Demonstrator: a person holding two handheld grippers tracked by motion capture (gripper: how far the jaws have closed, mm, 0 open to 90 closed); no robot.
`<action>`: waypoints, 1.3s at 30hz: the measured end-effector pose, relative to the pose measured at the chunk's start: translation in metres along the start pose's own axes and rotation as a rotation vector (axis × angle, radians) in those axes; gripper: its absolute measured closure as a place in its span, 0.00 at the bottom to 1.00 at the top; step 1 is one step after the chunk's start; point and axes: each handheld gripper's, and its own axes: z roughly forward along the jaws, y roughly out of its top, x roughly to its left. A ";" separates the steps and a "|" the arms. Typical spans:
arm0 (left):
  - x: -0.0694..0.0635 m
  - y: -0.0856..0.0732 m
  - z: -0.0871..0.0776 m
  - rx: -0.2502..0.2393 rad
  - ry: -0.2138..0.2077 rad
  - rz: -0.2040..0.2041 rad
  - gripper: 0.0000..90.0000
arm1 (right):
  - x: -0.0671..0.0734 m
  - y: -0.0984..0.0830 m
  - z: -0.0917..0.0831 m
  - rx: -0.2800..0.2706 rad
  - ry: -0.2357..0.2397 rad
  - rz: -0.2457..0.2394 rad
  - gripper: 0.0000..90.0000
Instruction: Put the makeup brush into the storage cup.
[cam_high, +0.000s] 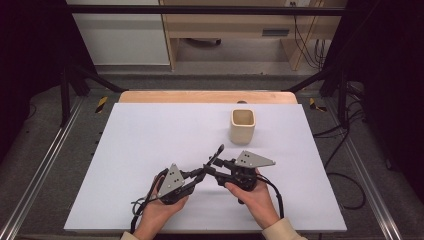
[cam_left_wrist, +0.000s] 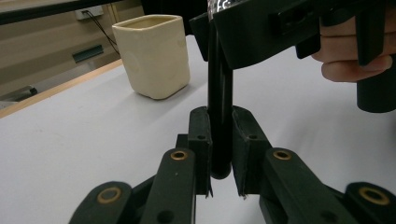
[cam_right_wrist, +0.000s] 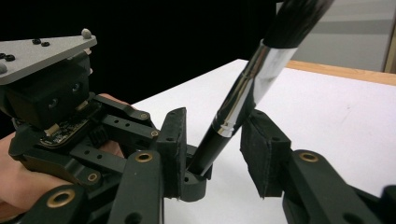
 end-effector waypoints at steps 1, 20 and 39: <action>0.000 0.000 0.000 -0.001 -0.001 0.000 0.88 | 0.000 0.000 0.001 -0.001 0.001 0.005 0.71; -0.004 0.001 0.003 0.005 0.010 0.017 0.77 | -0.004 -0.001 0.000 -0.027 0.059 0.081 0.87; 0.011 -0.004 0.001 0.060 0.097 -0.058 0.24 | -0.023 -0.005 -0.014 0.012 -0.078 0.026 0.87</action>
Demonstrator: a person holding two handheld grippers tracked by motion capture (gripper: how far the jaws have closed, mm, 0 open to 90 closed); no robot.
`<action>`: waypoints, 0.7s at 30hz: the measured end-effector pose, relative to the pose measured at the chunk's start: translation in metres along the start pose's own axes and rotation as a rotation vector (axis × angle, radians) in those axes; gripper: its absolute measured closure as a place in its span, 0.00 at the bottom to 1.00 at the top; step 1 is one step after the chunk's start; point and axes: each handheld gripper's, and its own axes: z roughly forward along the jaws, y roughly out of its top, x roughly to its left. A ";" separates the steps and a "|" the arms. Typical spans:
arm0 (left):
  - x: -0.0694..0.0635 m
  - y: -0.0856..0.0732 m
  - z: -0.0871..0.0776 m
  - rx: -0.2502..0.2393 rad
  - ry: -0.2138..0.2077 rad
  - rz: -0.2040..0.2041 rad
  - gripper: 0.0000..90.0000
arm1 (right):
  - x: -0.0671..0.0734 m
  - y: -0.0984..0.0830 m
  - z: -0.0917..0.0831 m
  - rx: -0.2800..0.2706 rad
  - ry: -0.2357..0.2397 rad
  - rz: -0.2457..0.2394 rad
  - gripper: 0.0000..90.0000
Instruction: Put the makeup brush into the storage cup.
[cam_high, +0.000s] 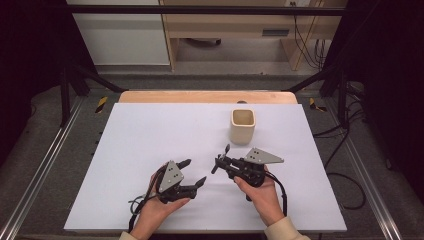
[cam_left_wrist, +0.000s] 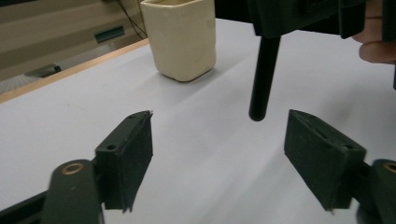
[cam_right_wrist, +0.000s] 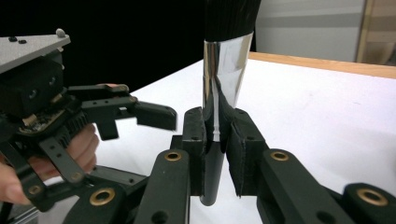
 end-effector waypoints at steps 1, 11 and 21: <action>0.001 0.000 -0.001 0.000 0.003 -0.003 0.23 | -0.002 0.000 -0.002 -0.002 -0.005 0.004 0.87; 0.020 0.001 -0.015 -0.011 0.029 -0.062 0.17 | -0.012 0.000 -0.013 0.008 -0.088 -0.018 0.87; 0.058 -0.009 -0.046 0.008 0.105 -0.124 0.09 | -0.022 0.002 -0.026 0.009 -0.169 -0.037 0.87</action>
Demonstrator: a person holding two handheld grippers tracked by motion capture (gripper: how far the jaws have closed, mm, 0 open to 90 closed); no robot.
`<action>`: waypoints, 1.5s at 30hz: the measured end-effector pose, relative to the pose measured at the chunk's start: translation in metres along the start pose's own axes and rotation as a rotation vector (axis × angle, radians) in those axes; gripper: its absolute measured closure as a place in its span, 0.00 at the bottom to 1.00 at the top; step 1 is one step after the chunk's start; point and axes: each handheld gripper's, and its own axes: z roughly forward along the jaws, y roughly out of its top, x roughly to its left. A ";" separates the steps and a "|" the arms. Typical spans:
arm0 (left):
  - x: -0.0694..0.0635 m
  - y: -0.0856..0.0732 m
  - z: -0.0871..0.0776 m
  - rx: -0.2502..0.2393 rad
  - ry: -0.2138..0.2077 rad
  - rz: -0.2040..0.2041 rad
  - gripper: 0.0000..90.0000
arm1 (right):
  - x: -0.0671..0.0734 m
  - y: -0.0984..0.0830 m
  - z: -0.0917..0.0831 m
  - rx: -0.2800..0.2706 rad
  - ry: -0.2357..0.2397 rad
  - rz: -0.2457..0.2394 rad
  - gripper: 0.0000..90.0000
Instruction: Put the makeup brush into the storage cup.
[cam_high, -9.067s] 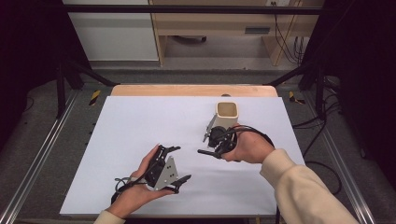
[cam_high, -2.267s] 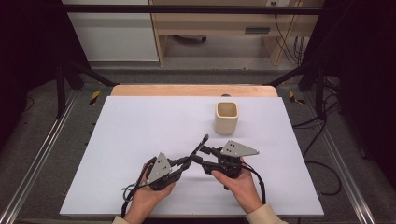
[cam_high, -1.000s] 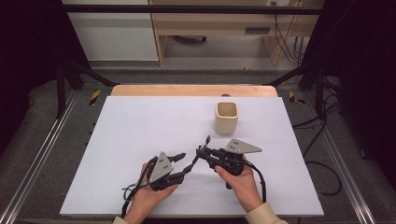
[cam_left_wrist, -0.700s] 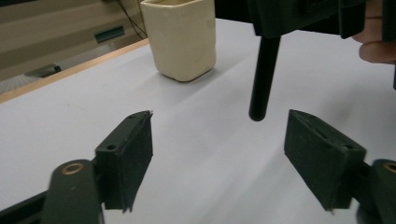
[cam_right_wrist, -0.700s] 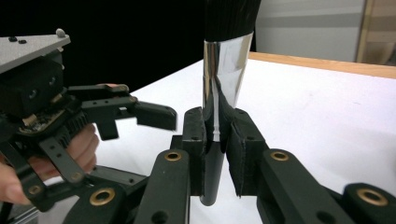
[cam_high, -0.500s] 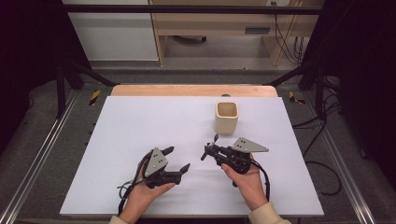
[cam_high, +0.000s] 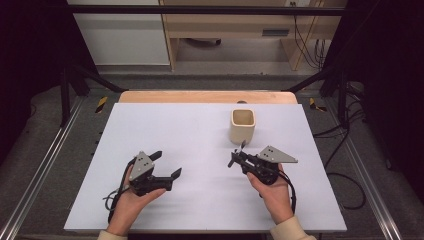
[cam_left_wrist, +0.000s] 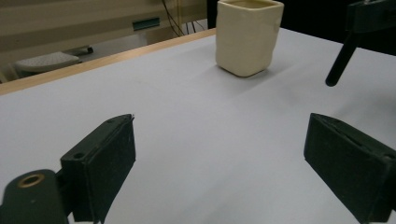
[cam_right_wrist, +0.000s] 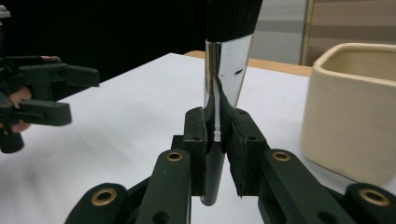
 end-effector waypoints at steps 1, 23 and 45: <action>0.004 -0.001 -0.002 0.003 0.008 -0.005 0.08 | -0.001 0.000 -0.001 0.000 -0.002 -0.003 0.87; 0.037 -0.021 -0.045 -0.105 0.062 -0.035 0.05 | -0.026 0.003 -0.024 -0.020 -0.126 -0.024 0.87; 0.053 -0.026 -0.054 -0.188 0.108 -0.063 0.05 | -0.042 0.028 -0.028 0.049 -0.204 -0.091 0.87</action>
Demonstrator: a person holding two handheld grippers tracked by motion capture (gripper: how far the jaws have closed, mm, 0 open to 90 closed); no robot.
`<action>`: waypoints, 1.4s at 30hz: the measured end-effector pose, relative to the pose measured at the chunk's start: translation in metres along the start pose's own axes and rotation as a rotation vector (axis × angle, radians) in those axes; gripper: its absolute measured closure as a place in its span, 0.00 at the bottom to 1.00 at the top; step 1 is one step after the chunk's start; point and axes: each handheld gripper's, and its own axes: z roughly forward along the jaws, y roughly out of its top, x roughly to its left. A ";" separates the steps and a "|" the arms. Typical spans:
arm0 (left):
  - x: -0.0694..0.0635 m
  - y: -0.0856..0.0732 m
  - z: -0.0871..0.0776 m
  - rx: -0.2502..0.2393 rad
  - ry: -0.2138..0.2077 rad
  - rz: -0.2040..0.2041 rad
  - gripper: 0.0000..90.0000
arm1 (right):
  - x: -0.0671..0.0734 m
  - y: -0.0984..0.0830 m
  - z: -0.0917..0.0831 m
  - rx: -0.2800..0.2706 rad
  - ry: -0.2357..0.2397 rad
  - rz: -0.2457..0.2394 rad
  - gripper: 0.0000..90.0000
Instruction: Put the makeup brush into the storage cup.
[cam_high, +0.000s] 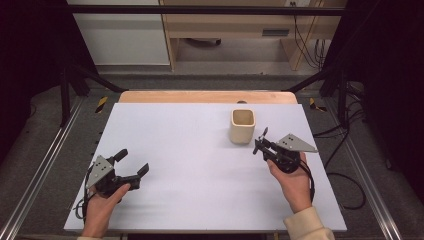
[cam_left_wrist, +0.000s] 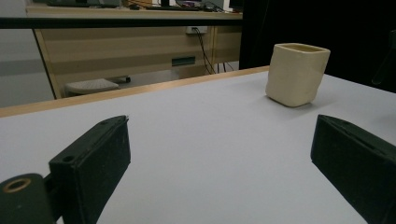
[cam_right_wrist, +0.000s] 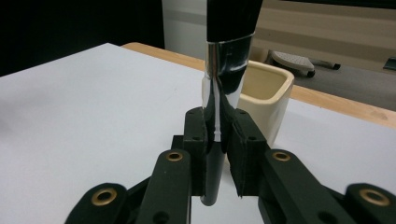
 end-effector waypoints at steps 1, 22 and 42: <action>0.000 0.000 0.000 0.000 0.001 -0.001 0.05 | -0.002 0.004 0.000 0.007 0.000 -0.011 0.87; 0.002 0.000 -0.002 -0.016 -0.003 -0.004 0.05 | -0.019 0.054 0.011 0.058 -0.009 -0.114 0.87; 0.003 0.000 -0.003 -0.020 -0.007 -0.002 0.05 | -0.020 0.075 0.016 0.033 -0.007 -0.123 0.87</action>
